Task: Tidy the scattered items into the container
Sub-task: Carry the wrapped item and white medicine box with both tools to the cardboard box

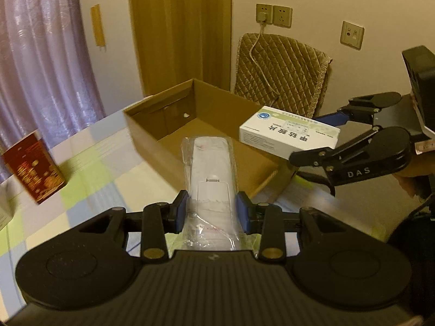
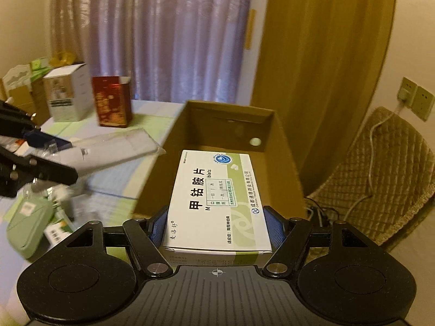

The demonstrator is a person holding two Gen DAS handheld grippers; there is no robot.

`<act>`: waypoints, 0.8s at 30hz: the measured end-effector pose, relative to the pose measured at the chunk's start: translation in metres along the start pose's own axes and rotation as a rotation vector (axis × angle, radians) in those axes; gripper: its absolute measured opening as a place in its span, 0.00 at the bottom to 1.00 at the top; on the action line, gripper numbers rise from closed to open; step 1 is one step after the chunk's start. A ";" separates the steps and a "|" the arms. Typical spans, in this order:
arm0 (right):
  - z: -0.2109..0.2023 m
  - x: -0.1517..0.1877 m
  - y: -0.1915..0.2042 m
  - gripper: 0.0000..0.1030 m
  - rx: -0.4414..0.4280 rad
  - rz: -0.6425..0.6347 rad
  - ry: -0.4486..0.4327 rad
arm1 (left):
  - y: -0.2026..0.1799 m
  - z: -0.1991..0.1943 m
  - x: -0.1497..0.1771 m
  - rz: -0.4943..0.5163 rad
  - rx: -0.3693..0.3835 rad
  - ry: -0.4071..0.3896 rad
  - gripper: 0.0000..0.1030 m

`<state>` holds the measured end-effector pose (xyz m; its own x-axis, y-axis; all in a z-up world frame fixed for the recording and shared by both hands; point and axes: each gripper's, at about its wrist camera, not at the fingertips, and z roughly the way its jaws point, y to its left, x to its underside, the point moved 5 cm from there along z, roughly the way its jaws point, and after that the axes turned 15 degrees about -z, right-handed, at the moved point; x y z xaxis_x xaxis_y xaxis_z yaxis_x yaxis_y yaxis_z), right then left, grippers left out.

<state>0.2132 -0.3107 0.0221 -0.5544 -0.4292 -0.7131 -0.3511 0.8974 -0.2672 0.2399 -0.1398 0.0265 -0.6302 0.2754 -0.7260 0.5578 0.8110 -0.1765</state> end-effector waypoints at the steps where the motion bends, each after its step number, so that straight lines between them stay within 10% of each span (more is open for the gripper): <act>1: 0.004 0.000 -0.007 0.71 0.005 0.004 0.005 | -0.004 0.009 -0.004 0.001 0.002 0.004 0.31; 24: 0.091 0.011 -0.072 0.71 0.019 0.060 0.117 | -0.019 0.149 -0.032 -0.024 -0.053 0.130 0.32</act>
<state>0.3003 -0.3708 -0.0256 -0.6588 -0.3829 -0.6476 -0.3013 0.9230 -0.2393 0.3301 -0.2409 -0.0465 -0.7094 0.3178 -0.6291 0.5148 0.8433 -0.1546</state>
